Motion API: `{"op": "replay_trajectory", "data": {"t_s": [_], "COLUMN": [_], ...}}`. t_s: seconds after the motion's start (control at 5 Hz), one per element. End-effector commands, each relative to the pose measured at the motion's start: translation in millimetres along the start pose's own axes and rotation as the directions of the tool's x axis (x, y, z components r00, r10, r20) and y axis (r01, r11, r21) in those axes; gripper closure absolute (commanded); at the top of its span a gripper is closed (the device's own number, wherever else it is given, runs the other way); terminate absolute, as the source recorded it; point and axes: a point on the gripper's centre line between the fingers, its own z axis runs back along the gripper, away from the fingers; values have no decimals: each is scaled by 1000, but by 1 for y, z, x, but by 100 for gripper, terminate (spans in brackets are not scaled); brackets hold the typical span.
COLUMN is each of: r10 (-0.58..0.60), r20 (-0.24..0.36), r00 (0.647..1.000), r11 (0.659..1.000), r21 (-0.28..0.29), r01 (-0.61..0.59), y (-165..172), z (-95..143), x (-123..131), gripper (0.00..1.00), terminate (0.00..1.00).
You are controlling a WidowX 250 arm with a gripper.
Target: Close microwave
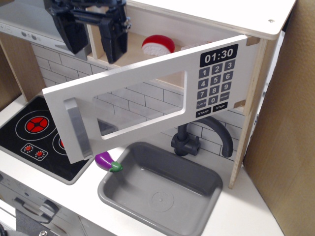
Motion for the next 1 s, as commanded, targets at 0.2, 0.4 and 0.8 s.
{"op": "replay_trajectory", "data": {"t_s": [0.2,0.4,0.8], "r10": [-119,-93,-10], "r20": [12,19,98], "r00": [993,995,995], "r11": [989,989,983], "r21": [92,120,185], "r01": [117,90,-9], "y": [-1,6,25], "z": [-10,-18,-11], "x": [3,8,29], "gripper": [0,0,0], "terminate": [0,0,0]}}
